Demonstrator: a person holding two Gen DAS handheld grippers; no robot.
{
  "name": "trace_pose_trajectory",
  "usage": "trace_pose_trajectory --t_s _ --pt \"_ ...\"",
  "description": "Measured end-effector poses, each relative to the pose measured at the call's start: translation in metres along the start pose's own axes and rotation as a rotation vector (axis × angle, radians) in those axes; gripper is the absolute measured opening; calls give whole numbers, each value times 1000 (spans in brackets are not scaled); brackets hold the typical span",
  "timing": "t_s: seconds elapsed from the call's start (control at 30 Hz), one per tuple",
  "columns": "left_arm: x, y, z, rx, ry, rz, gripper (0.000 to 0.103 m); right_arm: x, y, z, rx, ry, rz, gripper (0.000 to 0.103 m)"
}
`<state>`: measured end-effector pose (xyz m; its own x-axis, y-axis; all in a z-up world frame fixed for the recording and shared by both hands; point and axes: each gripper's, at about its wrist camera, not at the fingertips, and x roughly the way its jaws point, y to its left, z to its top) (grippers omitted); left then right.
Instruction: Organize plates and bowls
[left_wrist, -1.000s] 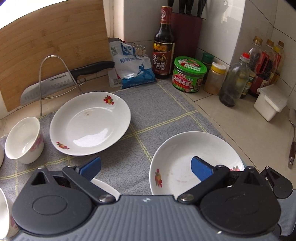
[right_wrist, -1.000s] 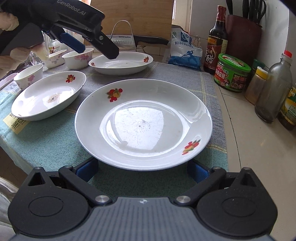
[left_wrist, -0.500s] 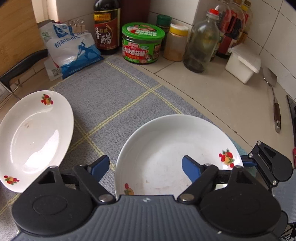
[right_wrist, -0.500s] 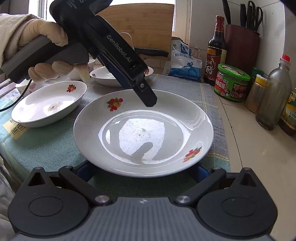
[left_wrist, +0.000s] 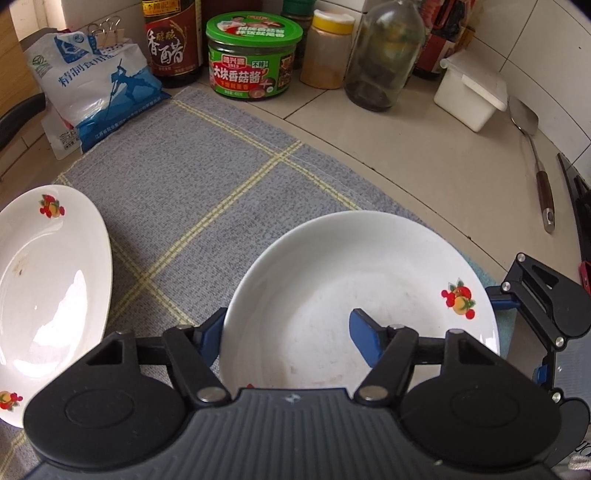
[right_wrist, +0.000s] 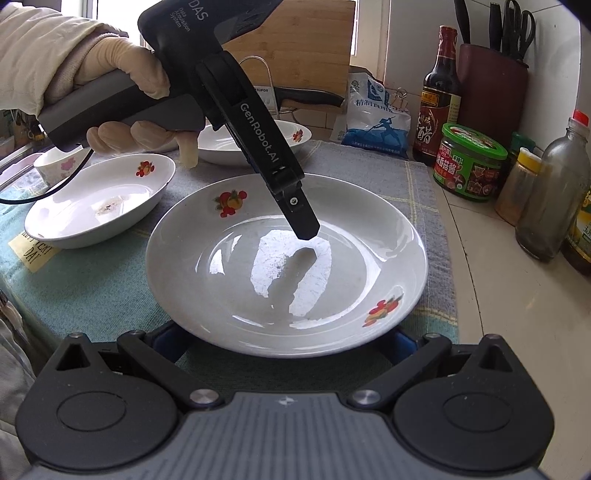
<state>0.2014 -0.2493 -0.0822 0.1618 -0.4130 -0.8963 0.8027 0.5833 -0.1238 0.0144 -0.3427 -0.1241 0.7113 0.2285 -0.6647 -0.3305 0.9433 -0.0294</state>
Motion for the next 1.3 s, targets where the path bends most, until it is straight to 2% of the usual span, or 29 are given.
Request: trace_pose_trajectory --t_s 0.23,0.6,1.0,1.3 --pt "-1 -1 -2 19 -2 -5 68 2 0 3 -4 26 5 103" --pt "-9 1 9 28 -53 10 68 1 -10 17 -35 25 -8 103" --pt "10 16 40 31 -86 20 68 21 -37 34 -49 52 -30 103" --pt "25 25 49 8 -83 10 68 37 -49 40 -21 75 -35 103"
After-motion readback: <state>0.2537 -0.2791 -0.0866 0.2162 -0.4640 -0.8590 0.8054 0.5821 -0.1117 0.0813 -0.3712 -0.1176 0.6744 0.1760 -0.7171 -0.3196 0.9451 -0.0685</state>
